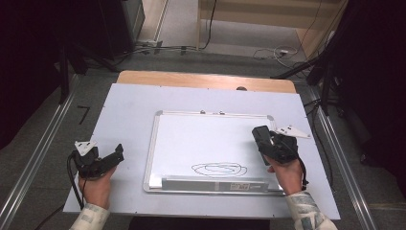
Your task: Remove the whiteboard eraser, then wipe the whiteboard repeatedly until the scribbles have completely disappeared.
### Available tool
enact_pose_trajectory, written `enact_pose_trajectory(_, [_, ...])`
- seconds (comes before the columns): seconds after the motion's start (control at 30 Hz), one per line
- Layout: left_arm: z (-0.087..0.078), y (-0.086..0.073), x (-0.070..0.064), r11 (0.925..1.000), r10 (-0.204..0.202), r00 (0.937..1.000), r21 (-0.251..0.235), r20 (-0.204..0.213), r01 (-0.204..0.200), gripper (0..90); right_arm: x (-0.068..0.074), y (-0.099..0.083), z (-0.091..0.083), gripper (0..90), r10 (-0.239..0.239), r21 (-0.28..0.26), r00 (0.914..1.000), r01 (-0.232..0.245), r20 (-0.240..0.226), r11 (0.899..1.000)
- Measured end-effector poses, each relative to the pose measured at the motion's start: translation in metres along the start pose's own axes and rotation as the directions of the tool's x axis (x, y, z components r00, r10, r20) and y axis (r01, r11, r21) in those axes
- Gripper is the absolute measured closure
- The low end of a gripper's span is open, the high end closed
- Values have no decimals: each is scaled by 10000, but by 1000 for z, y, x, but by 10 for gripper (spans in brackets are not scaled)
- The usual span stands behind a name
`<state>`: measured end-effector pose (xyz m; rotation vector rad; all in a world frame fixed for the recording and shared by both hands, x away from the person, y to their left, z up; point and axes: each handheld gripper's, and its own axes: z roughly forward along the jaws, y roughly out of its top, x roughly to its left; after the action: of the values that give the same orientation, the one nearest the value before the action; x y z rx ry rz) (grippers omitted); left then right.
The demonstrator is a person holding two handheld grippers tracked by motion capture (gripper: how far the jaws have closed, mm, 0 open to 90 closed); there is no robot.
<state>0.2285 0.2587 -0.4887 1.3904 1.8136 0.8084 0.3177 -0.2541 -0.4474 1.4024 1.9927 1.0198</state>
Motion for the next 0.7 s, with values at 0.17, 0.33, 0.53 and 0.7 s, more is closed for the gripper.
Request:
enact_pose_trajectory(0.17, [0, 0, 0, 10000, -15, 10000, 11, -5, 15, 101, 3, -3, -1, 391, -84, -80, 9999, 83, -88, 9999])
enact_pose_trajectory(0.33, [0, 0, 0, 10000, -40, 10000, -2, -14, 40, 101, 5, -5, 0, 391, -132, -135, 9998, 130, -170, 9998])
enact_pose_trajectory(0.53, [0, 0, 0, 10000, -42, 10000, 1, -15, 42, 101, 9, -6, 1, 391, -304, -107, 9991, 301, -281, 9995])
enact_pose_trajectory(0.7, [0, 0, 0, 10000, -59, 10000, -10, -15, 59, 101, 11, -7, 2, 391, -358, -68, 9988, 356, -340, 9993])
